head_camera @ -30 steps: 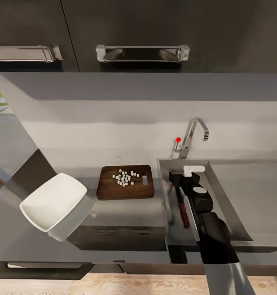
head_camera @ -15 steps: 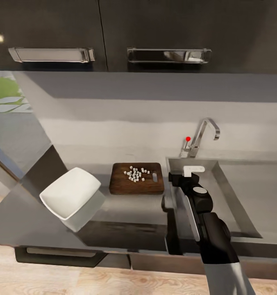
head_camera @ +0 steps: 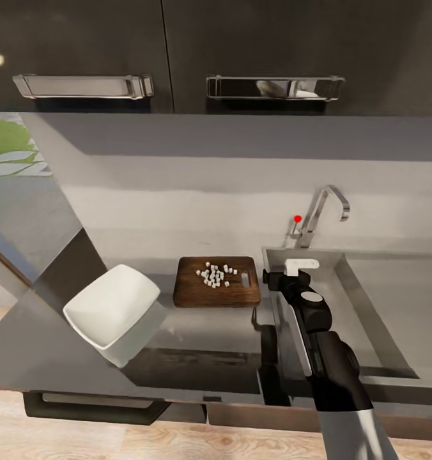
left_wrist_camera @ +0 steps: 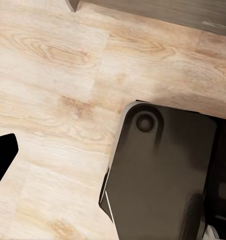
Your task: In the kitchen, take the Vidalia onion out of the sink, dice it on the chopping board with the paring knife, put the diced onion into the bowl on the countertop, then place both the paring knife and the chopping board into the sink.
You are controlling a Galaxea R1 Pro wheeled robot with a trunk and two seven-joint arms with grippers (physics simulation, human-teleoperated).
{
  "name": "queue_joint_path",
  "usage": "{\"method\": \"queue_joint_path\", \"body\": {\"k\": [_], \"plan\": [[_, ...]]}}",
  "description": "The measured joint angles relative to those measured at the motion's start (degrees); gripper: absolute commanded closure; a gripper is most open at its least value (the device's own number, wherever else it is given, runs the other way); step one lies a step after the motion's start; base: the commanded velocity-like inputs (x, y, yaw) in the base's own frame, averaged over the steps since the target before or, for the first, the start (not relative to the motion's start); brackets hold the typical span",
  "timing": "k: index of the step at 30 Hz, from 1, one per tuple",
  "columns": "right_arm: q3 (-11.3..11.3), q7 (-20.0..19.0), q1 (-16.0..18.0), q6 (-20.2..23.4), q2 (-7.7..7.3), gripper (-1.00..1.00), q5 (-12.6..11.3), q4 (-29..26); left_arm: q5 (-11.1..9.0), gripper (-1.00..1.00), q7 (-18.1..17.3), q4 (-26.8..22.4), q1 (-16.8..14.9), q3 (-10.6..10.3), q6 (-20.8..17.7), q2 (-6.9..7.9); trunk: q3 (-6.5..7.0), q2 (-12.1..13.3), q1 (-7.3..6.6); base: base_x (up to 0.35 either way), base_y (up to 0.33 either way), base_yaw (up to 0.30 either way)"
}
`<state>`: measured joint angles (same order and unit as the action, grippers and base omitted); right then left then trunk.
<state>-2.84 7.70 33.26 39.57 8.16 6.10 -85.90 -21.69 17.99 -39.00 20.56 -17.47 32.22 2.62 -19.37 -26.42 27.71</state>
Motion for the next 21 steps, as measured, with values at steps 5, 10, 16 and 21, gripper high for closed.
{"method": "queue_joint_path", "body": {"k": [5,10,16,21], "plan": [[0.0,0.0,0.0,0.0,0.00,-1.00,0.0,0.1,0.0,-1.00,0.0,0.0,0.0,0.0,0.0,0.00,-0.01,0.0,0.01,0.011,0.000,0.000],[0.0,0.0,0.0,0.0,0.02,-1.00,0.0,0.2,0.0,-1.00,0.0,0.0,0.0,0.0,0.0,0.00,-0.19,0.0,0.01,0.001,0.064,0.012],[0.0,0.0,0.0,0.0,0.03,-1.00,0.0,0.2,0.0,-1.00,0.0,0.0,0.0,0.0,0.0,0.00,-0.54,0.0,0.01,0.000,0.056,0.058],[0.0,0.0,0.0,0.0,0.02,-1.00,0.0,0.2,0.0,-1.00,0.0,0.1,0.0,0.0,0.0,0.00,-0.73,0.0,0.01,0.000,0.003,0.030]]}}
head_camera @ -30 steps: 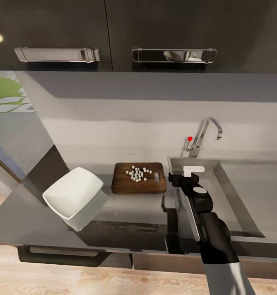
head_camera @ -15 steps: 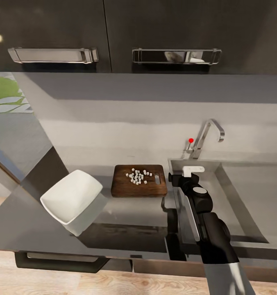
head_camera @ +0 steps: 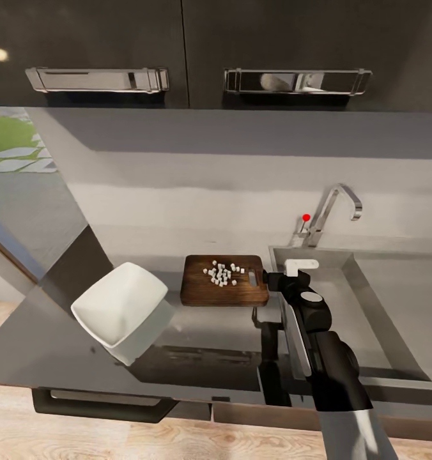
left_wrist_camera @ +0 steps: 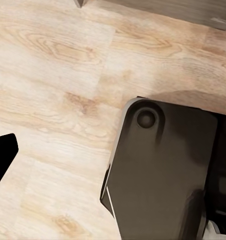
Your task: In the kitchen, take the Vidalia onion out of the sink, dice it on the chopping board with the paring knife, put the diced onion into the bowl on the countertop, then place both the paring knife and the chopping board into the sink.
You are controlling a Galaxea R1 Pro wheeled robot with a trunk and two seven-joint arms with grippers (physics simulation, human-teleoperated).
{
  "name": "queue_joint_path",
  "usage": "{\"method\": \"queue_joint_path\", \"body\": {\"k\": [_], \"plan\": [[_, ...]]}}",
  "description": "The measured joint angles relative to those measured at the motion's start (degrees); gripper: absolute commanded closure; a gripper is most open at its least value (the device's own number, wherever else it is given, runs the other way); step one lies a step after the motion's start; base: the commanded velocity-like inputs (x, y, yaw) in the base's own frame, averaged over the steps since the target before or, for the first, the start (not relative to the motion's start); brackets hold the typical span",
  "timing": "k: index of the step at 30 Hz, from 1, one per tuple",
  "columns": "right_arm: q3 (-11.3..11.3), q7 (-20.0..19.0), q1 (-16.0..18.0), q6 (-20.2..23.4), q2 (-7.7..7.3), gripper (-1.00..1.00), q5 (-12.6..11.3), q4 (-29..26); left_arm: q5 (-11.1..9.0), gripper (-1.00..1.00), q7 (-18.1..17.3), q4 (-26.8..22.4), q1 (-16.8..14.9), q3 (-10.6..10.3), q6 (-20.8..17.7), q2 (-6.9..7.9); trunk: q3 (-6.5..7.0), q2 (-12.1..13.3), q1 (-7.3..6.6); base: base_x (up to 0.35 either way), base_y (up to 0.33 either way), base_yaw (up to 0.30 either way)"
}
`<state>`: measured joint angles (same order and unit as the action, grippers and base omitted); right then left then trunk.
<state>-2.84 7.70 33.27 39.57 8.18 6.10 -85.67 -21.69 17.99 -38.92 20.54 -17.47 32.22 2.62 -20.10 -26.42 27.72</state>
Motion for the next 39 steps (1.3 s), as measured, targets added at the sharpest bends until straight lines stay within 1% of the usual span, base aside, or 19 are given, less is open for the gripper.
{"method": "queue_joint_path", "body": {"k": [4,10,16,29,39], "plan": [[0.0,0.0,0.0,0.0,-0.01,-1.00,0.0,0.0,0.0,-1.00,0.0,0.0,0.0,0.0,0.0,0.00,-0.02,0.0,0.00,0.000,0.000,0.003],[0.0,0.0,0.0,0.0,-0.02,-1.00,0.0,0.0,0.0,-1.00,0.0,0.1,0.0,0.0,-0.1,0.00,-0.02,0.0,-0.02,0.179,0.000,0.000],[0.0,0.0,0.0,0.0,-0.02,-1.00,0.0,0.0,0.0,-1.00,0.0,0.1,0.0,0.0,-0.1,0.00,-0.16,0.0,0.00,0.031,0.000,0.000],[0.0,0.0,0.0,0.0,-0.02,-1.00,0.0,0.0,0.0,-1.00,0.0,0.2,0.0,0.0,-0.1,0.00,-1.29,0.0,0.00,0.000,0.000,0.000],[0.0,0.0,0.0,0.0,-0.02,-1.00,0.0,0.1,0.0,-1.00,0.0,0.2,0.0,0.0,-0.1,0.00,-2.21,0.0,0.00,0.027,0.055,0.000]]}}
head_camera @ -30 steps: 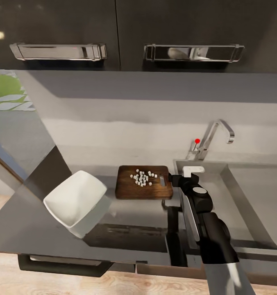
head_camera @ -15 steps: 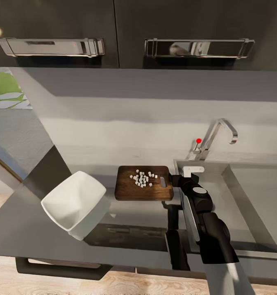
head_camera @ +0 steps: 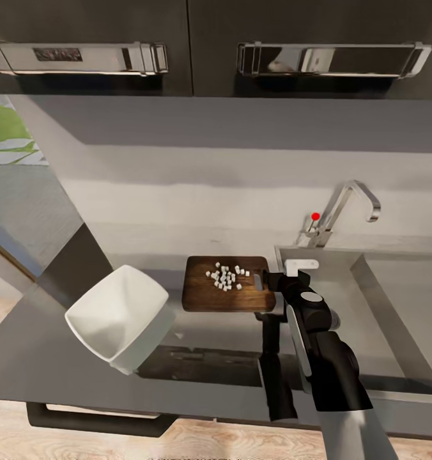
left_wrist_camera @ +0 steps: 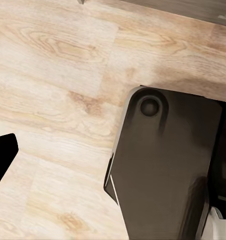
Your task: In the kitchen, take the Vidalia onion out of the sink, dice it on the chopping board with the paring knife, put the diced onion into the bowl on the countertop, then place both the paring knife and the chopping board into the sink.
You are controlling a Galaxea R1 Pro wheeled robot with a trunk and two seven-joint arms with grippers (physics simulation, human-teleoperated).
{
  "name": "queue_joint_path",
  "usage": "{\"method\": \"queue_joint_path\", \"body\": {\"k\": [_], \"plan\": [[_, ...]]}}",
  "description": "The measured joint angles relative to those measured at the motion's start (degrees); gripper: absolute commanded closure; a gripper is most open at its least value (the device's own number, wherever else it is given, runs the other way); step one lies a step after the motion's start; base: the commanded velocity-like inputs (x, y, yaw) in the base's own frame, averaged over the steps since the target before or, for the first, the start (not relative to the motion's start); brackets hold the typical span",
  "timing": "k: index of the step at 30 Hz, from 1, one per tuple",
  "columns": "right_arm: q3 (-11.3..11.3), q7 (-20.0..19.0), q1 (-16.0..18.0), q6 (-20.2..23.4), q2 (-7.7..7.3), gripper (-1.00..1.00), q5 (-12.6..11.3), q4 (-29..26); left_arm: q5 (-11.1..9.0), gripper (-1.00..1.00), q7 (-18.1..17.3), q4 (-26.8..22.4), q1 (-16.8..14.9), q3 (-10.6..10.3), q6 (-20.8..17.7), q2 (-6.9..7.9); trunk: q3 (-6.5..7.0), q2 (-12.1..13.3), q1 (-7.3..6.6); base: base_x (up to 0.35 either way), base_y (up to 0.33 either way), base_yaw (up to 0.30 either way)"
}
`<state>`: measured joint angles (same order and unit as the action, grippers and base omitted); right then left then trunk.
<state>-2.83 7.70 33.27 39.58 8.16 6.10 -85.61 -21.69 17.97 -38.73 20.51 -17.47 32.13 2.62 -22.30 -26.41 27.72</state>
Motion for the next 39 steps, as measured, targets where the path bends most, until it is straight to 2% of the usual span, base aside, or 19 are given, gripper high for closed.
{"method": "queue_joint_path", "body": {"k": [39], "plan": [[0.0,0.0,0.0,0.0,-0.03,-1.00,0.0,0.1,0.0,-1.00,0.0,0.1,0.0,0.0,0.0,0.00,-3.58,0.0,0.00,0.000,0.003,0.000]]}}
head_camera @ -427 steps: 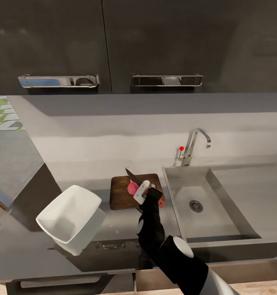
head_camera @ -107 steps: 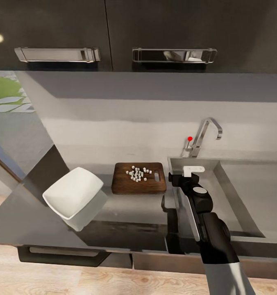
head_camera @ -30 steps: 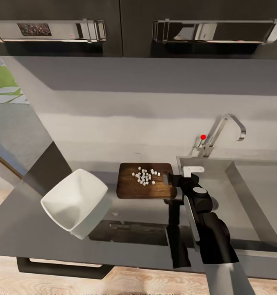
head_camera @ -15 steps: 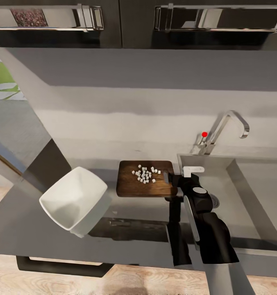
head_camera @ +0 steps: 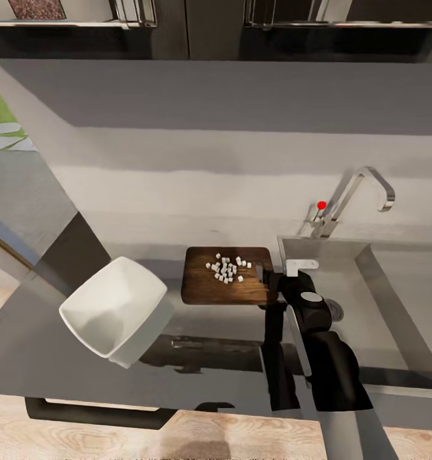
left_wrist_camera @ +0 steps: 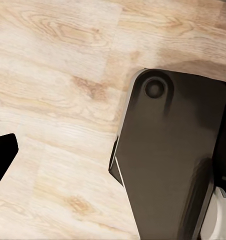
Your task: In the kitchen, take the Vidalia onion out of the sink, dice it on the chopping board with the paring knife, put the diced onion into the bowl on the countertop, then place both the paring knife and the chopping board into the sink.
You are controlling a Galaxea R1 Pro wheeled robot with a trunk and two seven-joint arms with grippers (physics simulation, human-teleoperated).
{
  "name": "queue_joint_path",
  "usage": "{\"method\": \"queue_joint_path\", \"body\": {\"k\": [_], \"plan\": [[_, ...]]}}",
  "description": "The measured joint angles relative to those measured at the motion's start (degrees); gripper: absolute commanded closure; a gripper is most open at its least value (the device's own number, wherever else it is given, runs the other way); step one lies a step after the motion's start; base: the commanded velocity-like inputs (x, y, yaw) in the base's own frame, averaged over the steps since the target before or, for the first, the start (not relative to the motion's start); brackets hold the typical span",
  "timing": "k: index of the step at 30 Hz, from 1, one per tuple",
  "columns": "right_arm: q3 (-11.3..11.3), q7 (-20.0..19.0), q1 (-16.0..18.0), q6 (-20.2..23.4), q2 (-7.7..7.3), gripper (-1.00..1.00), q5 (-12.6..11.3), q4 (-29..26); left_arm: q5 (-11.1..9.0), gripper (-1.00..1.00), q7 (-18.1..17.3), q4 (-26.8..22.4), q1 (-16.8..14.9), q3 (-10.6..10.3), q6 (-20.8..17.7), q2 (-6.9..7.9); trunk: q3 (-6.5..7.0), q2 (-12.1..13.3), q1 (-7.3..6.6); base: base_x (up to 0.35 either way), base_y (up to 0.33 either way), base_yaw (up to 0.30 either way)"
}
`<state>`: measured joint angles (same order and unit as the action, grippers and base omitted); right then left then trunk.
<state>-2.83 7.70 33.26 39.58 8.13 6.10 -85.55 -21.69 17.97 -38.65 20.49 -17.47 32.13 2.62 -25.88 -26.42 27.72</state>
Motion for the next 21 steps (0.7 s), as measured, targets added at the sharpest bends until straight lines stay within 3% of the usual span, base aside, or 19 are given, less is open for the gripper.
{"method": "queue_joint_path", "body": {"k": [21], "plan": [[0.0,0.0,0.0,0.0,-0.01,-1.00,0.1,0.0,0.0,-1.00,-0.1,1.0,0.0,0.0,0.0,-0.40,-1.92,0.0,-0.01,0.000,0.013,0.000]]}}
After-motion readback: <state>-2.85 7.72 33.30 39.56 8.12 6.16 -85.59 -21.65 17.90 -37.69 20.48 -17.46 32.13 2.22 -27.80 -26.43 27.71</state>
